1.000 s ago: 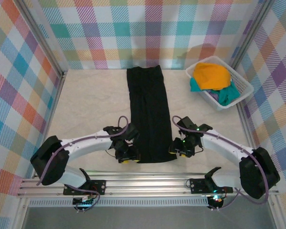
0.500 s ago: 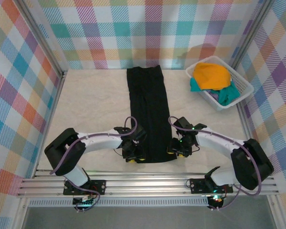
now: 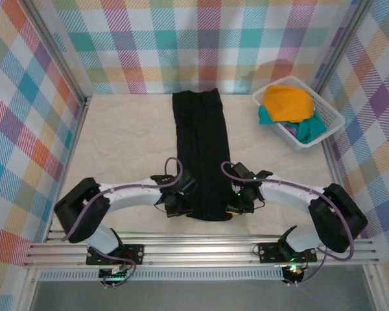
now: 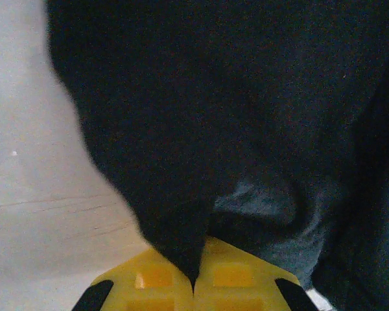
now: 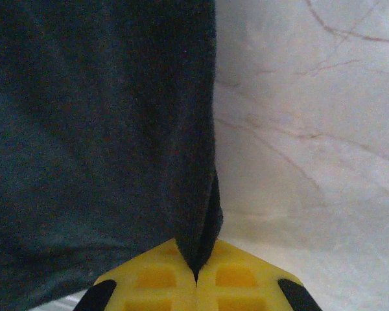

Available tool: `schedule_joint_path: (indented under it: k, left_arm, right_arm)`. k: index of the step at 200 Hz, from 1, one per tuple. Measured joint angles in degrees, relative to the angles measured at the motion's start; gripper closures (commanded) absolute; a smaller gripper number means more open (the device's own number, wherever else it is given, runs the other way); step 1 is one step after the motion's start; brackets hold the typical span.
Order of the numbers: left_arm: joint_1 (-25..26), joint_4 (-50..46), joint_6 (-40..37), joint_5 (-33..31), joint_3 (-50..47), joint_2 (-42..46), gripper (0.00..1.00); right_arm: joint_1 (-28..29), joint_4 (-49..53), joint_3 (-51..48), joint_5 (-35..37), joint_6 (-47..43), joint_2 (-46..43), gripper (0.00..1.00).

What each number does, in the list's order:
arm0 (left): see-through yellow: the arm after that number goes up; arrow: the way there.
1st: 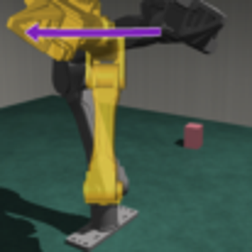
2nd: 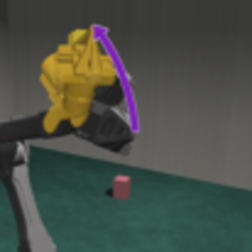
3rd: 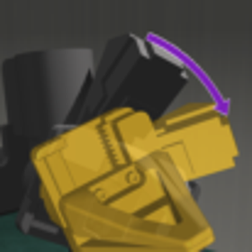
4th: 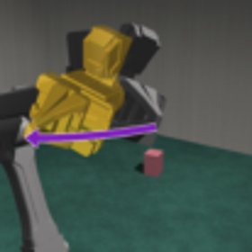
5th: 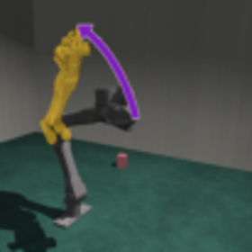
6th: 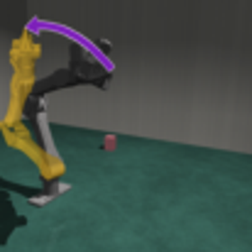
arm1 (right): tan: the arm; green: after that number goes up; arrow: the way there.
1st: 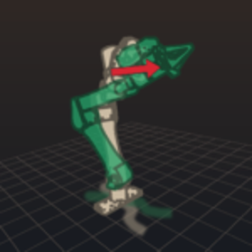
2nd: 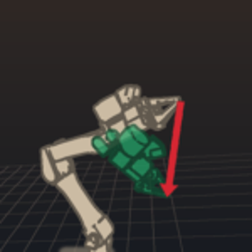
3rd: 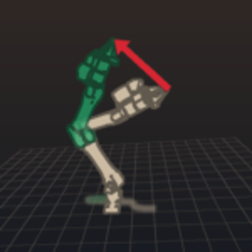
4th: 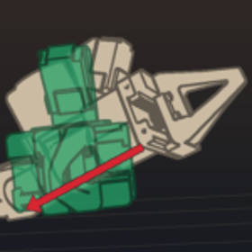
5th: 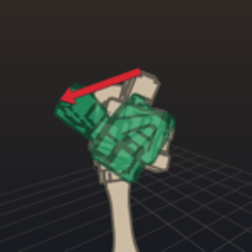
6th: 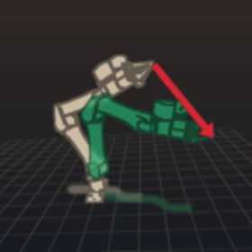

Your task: Fold and stack the t-shirts

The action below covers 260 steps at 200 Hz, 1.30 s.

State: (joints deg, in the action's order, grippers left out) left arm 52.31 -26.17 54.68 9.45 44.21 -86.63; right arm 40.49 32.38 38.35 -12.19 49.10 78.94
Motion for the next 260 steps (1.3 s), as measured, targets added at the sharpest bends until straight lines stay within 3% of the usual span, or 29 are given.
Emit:
schedule_joint_path:
  k: [75,126,153,174,199,260]
  left_arm:
    - [-0.1,2.2,5.2,2.5,-13.6,19.1,1.0]
    - [-1.1,-1.2,7.7,-0.8,-8.4,27.1,1.0]
    - [-6.1,-2.8,7.4,-2.7,-1.7,27.6,1.0]
    - [-12.0,-1.9,6.7,-2.0,2.6,24.0,1.0]
    - [-18.9,-0.5,4.5,0.4,9.1,13.7,1.0]
    - [-28.1,0.2,-3.6,3.9,32.9,-12.9,1.0]
  right_arm:
    - [5.7,1.2,-0.6,-5.0,8.2,-7.0,1.0]
    - [5.4,6.4,4.0,-2.8,12.0,-10.6,1.0]
    - [2.5,10.3,12.0,0.6,11.5,-9.2,1.0]
    - [-1.5,11.5,19.7,3.0,9.7,-4.5,1.0]
    - [-6.7,11.4,27.5,3.4,6.3,3.2,1.0]
    - [-15.7,11.7,50.8,2.2,-0.8,28.3,1.0]
